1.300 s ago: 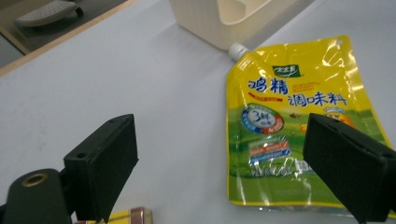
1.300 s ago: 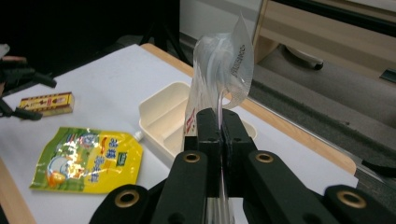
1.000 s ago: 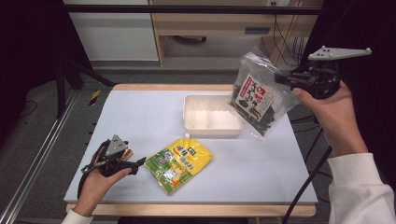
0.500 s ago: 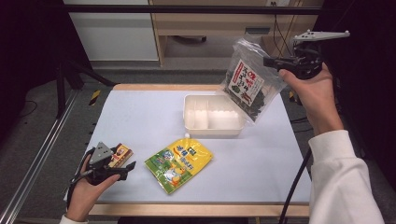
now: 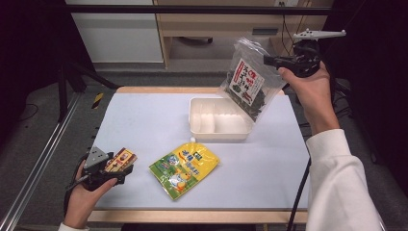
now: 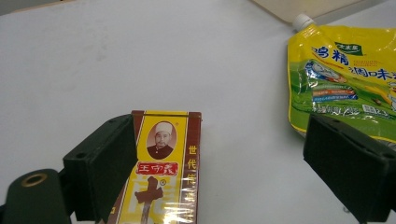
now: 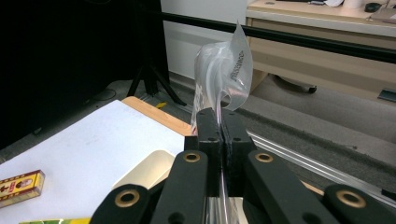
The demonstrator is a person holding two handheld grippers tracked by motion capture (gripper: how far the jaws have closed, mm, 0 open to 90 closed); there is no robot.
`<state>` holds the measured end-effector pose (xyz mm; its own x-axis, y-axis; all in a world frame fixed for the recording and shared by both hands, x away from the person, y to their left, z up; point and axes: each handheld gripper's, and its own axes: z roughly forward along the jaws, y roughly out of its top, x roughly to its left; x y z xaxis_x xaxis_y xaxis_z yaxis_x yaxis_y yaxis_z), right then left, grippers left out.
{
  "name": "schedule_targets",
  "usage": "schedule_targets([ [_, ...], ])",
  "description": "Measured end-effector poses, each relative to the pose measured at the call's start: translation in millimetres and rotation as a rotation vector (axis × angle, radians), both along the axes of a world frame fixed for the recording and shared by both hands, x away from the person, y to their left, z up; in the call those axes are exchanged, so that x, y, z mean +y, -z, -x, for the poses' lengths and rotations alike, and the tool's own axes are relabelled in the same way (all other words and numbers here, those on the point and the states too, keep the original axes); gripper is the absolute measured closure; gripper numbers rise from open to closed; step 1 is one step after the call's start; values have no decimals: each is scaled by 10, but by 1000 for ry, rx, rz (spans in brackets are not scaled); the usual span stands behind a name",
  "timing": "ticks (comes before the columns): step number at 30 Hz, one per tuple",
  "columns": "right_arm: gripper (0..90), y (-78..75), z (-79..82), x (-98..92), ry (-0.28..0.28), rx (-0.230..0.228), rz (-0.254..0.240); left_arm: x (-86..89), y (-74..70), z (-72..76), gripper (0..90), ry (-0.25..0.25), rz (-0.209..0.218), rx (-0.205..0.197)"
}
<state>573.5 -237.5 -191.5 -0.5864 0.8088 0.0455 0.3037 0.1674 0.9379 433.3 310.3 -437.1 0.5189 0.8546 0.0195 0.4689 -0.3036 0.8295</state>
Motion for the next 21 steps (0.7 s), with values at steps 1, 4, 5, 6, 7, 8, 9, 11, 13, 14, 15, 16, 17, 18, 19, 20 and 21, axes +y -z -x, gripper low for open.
schedule_targets([
  [1,887,9,-5,8,-1,3,-3,-5,4,-2,95,-3,5,-1],
  [4,887,36,-24,23,-6,6,-2,-11,2,1,96,5,-3,0],
  [5,887,53,-34,31,-8,10,-4,-15,2,4,96,6,-2,-2],
  [6,887,70,-45,38,-10,13,-3,-15,0,5,96,7,-3,-3],
  [7,886,88,-56,43,-10,17,-5,-11,-2,5,96,8,-6,-2],
  [8,887,123,-79,52,-15,22,-11,-9,-1,5,95,8,-5,-1],
  [9,887,123,-79,52,-15,22,-11,-7,1,4,95,7,-6,0],
  [11,887,154,-106,66,-19,28,-16,-7,5,4,96,8,-5,2],
  [13,886,184,-136,86,-23,34,-13,-14,9,6,96,7,-2,1],
  [14,887,200,-152,100,-27,37,-13,-16,10,7,96,7,-2,2],
  [15,887,217,-168,112,-33,38,-10,-19,11,10,96,7,-2,3],
  [16,887,235,-183,126,-37,41,-9,-22,13,12,96,8,-3,2],
  [17,886,255,-199,138,-39,43,-6,-22,13,13,96,11,-6,4],
  [18,886,277,-217,149,-41,41,0,-25,16,14,96,11,-3,6],
  [19,886,300,-232,158,-41,44,1,-22,16,12,96,12,-8,5],
  [20,886,322,-247,164,-41,46,5,-22,18,12,96,12,-6,6],
  [21,886,343,-261,167,-38,46,7,-21,19,11,95,13,-6,6],
])
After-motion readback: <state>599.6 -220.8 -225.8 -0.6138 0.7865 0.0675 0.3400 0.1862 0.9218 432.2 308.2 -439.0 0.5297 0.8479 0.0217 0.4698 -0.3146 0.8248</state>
